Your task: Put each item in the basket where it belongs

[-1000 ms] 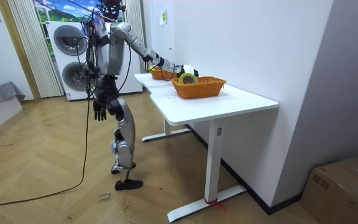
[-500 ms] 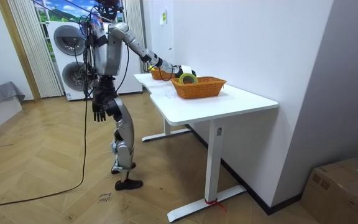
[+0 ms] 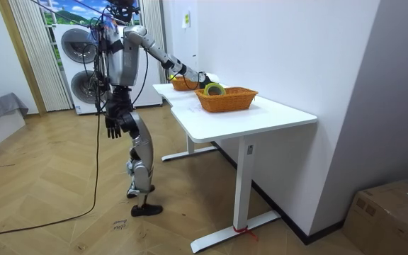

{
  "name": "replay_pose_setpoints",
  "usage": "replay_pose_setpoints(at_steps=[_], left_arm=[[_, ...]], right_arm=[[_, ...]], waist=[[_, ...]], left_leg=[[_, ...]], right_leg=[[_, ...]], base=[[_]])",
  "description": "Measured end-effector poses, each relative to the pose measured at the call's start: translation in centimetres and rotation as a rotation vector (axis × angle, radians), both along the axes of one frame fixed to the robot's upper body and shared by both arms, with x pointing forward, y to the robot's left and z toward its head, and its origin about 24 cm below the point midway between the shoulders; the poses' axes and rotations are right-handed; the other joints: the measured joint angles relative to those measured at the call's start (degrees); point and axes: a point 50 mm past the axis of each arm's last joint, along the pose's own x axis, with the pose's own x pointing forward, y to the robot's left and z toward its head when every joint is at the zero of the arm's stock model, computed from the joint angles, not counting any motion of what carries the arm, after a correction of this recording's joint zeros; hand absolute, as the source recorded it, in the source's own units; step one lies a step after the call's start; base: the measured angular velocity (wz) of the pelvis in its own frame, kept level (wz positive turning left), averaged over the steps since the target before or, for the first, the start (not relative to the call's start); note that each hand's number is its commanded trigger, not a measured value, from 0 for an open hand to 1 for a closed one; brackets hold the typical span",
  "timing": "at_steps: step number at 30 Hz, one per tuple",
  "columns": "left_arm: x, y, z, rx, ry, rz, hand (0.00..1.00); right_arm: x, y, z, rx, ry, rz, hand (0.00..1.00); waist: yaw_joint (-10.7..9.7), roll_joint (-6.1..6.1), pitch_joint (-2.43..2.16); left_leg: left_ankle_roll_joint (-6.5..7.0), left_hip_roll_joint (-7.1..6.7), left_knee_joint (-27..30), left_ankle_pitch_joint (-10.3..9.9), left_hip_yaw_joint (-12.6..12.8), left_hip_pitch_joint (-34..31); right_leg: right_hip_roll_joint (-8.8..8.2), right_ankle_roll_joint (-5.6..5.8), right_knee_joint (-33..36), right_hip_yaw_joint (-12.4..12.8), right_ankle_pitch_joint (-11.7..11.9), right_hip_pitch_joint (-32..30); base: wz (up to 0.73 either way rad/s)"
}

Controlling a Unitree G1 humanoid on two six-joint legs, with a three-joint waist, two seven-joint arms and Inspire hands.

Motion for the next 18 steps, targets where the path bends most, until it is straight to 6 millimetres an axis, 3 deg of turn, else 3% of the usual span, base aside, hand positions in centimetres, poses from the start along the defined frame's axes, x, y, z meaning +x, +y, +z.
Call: replay_pose_setpoints(at_steps=[18], left_arm=[[0.05,0.62,0.18,0.021,-0.006,0.0,0.0]], right_arm=[[-0.02,-0.08,-0.1,-0.006,0.021,-0.001,1.0]], waist=[[0.2,-0.62,-0.05]], left_leg=[[-0.01,0.02,-0.1,0.0,-0.1,0.3]], right_leg=[[0.14,-0.01,-0.7,0.0,0.0,0.6]], base=[[0.0]])
